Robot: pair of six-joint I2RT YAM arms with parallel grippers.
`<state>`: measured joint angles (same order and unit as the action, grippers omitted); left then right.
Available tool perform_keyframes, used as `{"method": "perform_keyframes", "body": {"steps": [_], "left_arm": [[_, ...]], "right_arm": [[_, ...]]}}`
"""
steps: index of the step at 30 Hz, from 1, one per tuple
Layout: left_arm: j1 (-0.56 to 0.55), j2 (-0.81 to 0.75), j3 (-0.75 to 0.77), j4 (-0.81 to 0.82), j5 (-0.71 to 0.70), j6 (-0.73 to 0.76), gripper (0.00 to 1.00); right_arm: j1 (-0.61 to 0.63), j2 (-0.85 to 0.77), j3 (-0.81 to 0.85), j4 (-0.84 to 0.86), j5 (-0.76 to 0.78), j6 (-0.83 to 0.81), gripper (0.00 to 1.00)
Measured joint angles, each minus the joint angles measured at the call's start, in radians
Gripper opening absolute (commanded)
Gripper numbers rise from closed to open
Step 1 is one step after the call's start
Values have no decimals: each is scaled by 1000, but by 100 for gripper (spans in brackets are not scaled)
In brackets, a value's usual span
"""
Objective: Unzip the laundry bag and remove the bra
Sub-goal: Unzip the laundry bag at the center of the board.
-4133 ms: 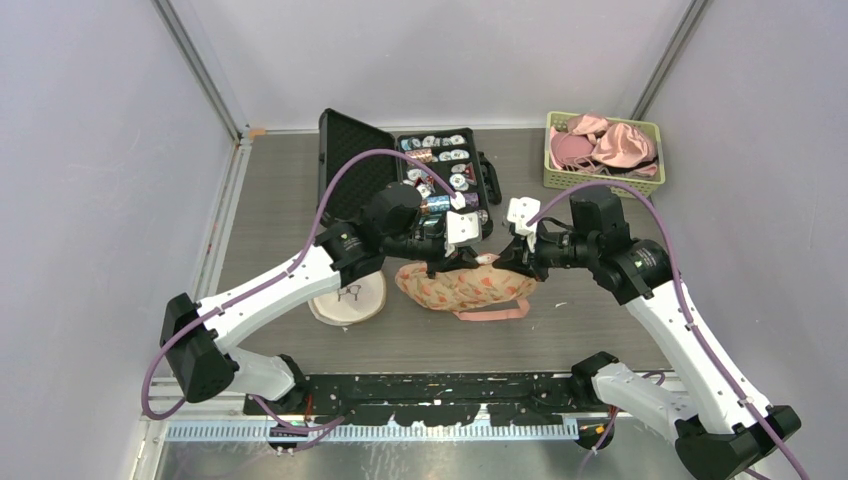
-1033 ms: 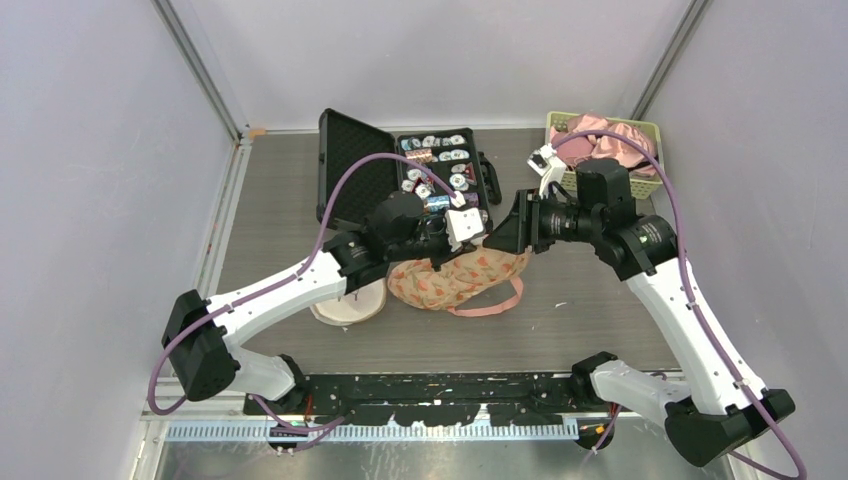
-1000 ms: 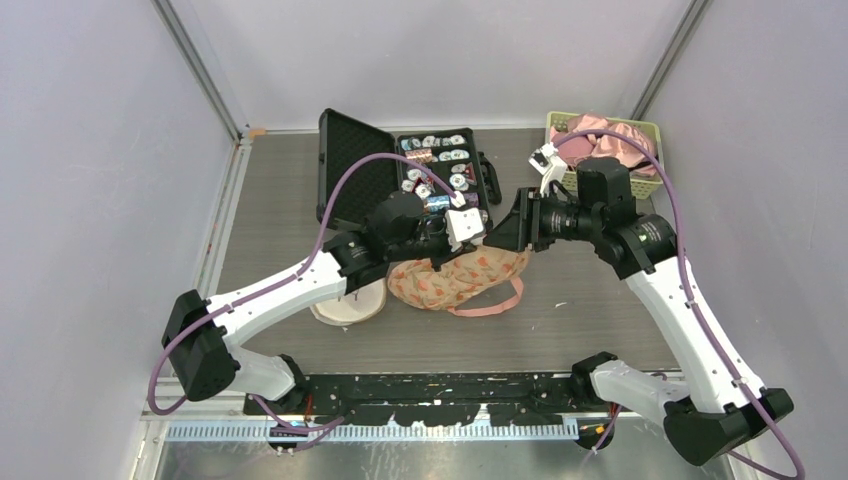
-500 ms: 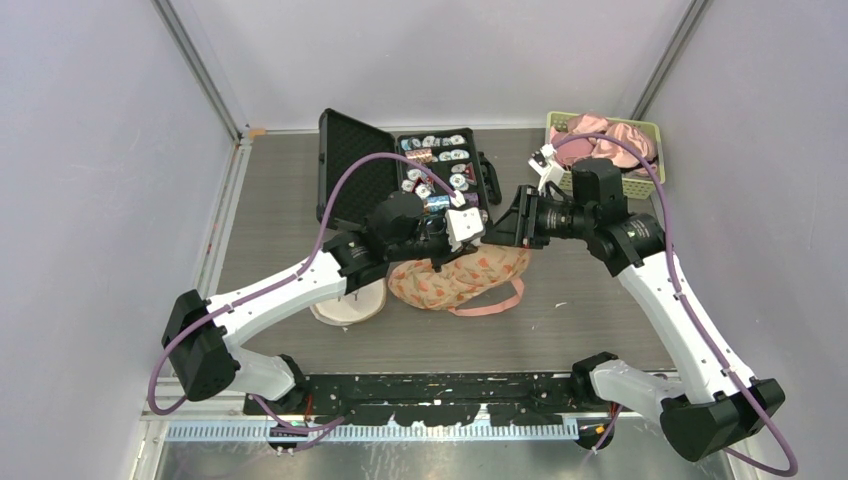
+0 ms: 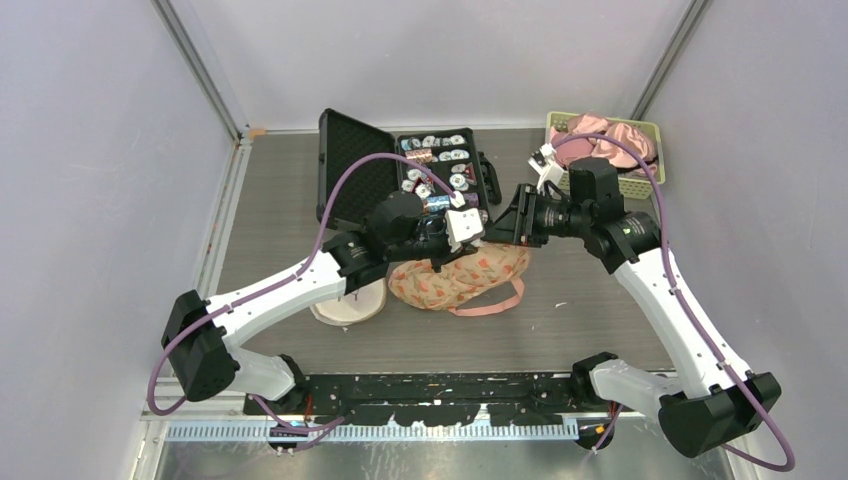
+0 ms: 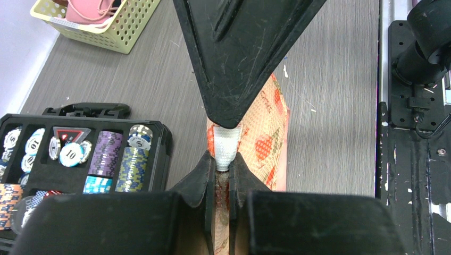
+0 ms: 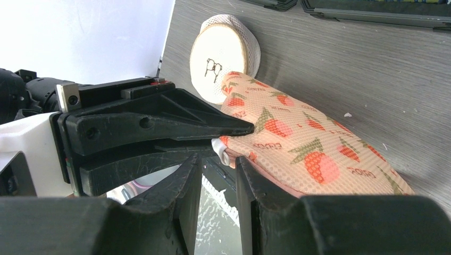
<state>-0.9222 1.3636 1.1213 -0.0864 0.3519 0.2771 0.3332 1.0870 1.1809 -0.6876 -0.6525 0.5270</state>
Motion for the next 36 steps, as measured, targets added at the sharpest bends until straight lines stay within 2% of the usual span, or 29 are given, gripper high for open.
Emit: {"method": "perform_keyframes", "body": {"steps": [36], "left_arm": [[2,0,0,-1,24,44,0]], "right_arm": [[-4,13,-48,53,-38,26,33]]}}
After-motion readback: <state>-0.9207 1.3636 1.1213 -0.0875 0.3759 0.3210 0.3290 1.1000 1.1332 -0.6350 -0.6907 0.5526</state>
